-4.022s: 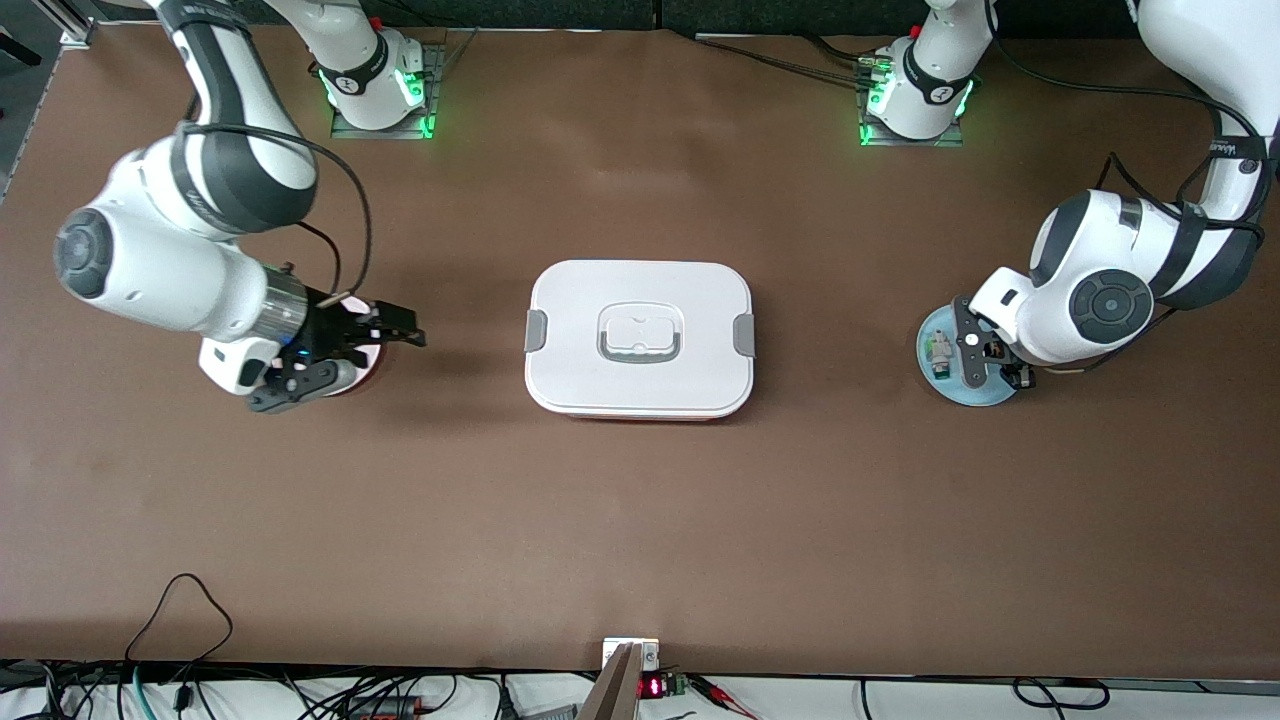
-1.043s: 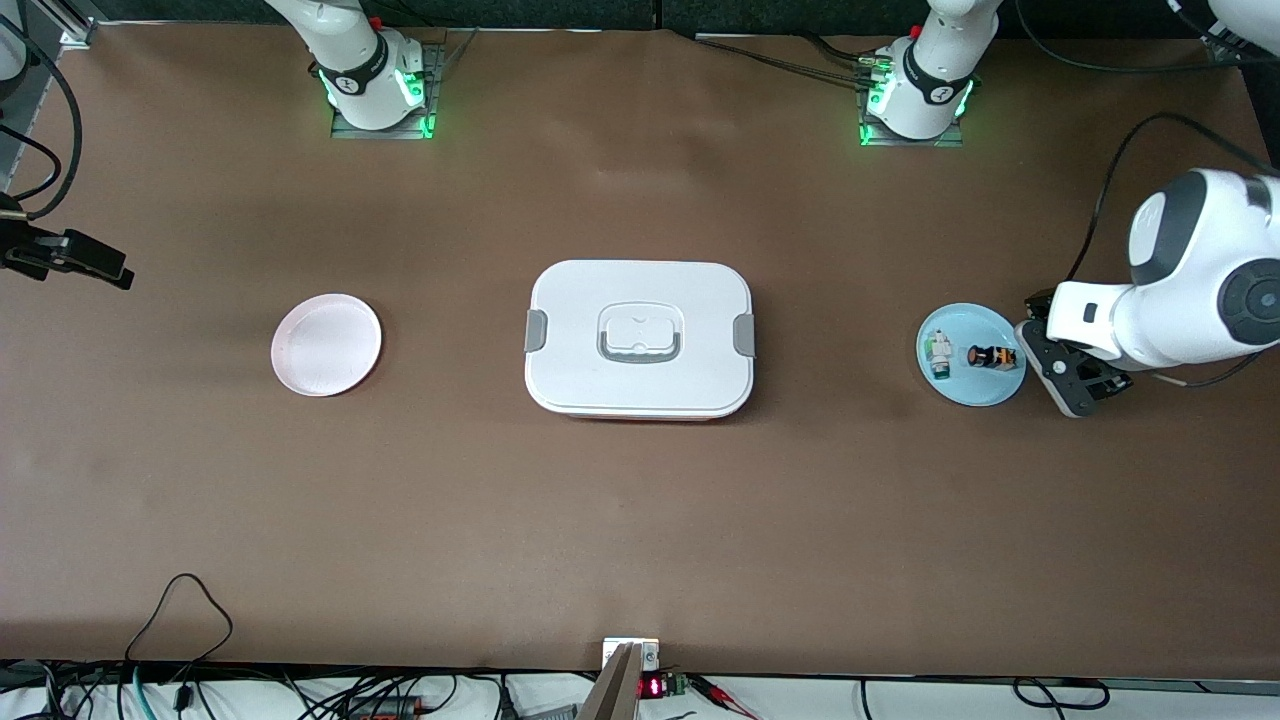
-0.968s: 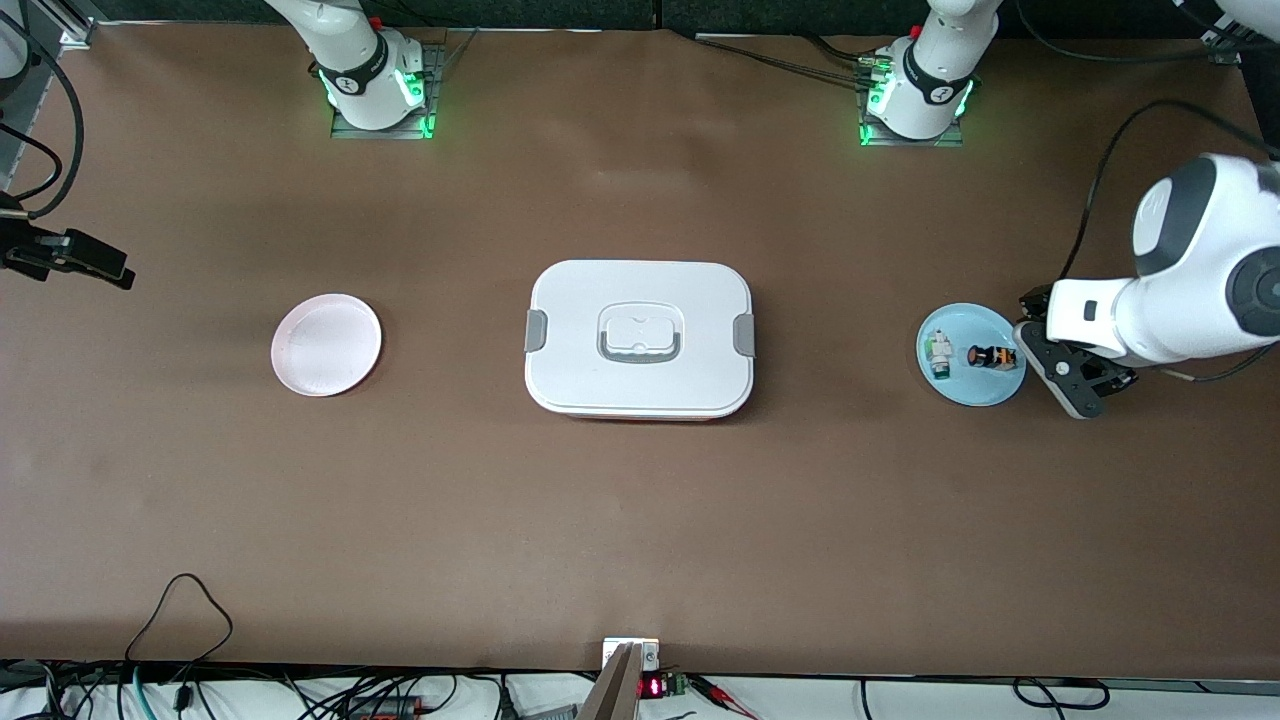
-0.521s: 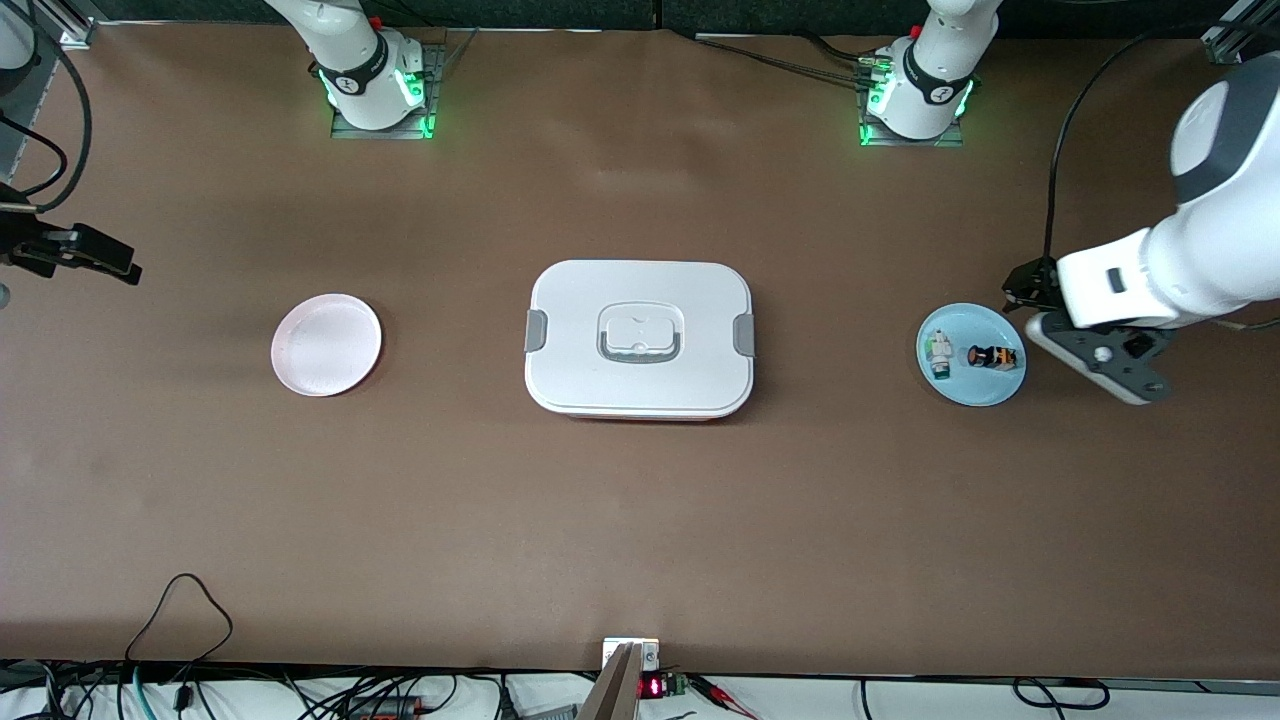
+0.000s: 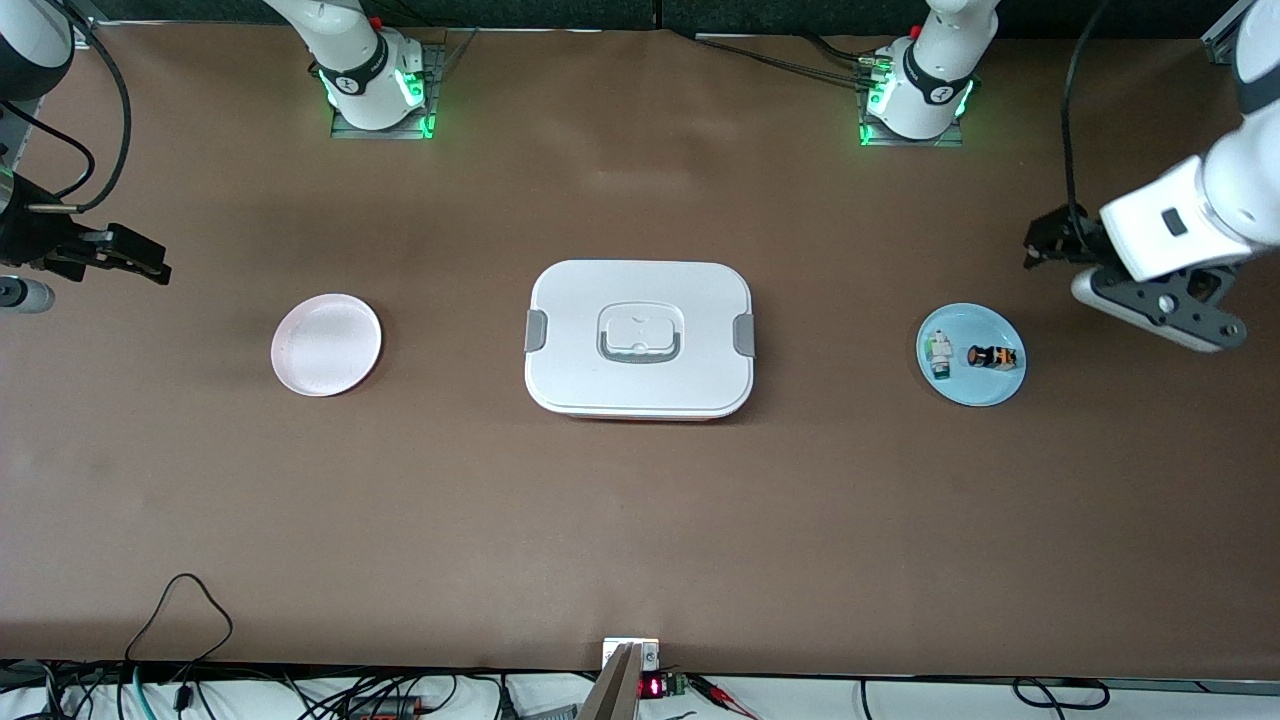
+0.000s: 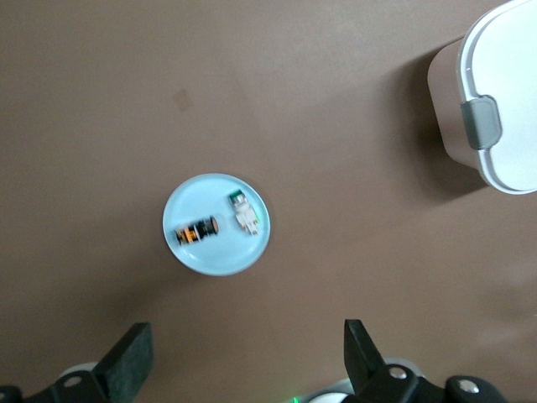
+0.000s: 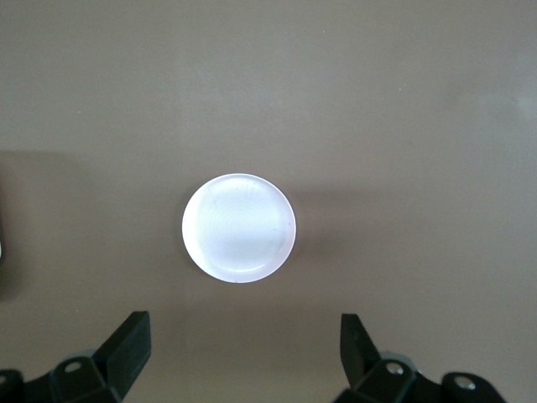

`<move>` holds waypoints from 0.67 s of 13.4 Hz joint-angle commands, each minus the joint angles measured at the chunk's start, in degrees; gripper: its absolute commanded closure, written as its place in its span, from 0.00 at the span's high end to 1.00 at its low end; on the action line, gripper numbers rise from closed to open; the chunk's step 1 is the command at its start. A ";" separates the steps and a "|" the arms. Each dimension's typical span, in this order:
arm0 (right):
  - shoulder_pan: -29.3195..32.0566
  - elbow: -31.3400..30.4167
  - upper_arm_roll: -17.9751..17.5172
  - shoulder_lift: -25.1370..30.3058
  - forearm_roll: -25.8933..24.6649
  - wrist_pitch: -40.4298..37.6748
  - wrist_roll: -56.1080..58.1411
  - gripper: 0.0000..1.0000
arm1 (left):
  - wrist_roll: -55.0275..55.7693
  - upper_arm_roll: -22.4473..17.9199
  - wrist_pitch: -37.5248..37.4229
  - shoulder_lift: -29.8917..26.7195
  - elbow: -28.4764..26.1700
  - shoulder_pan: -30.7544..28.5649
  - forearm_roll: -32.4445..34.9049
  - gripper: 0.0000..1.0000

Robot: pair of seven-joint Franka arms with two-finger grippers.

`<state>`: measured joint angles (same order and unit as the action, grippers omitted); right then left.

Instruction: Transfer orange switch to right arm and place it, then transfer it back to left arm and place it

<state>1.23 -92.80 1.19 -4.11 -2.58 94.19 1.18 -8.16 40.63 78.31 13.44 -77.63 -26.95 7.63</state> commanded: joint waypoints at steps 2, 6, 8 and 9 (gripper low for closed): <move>-1.83 0.43 0.92 0.15 0.30 -0.76 -0.04 1.00 | 3.23 -27.72 -2.11 -5.96 -1.01 21.09 -9.11 1.00; -4.74 0.51 3.63 0.15 -0.06 -0.76 0.05 1.00 | 9.20 -38.17 0.07 -11.14 -7.60 29.23 -10.97 1.00; -4.75 0.52 4.08 0.15 -0.14 -0.85 0.22 1.00 | 11.57 -38.96 6.47 -16.58 -15.23 30.20 -11.06 1.00; -4.57 0.60 4.17 0.24 -0.14 -0.85 0.92 1.00 | 12.54 -39.05 8.76 -17.91 -17.10 30.38 -11.06 1.00</move>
<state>-2.52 -92.80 4.20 -4.10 -2.61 94.17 1.22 1.79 2.95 81.80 2.11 -86.52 1.87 -2.35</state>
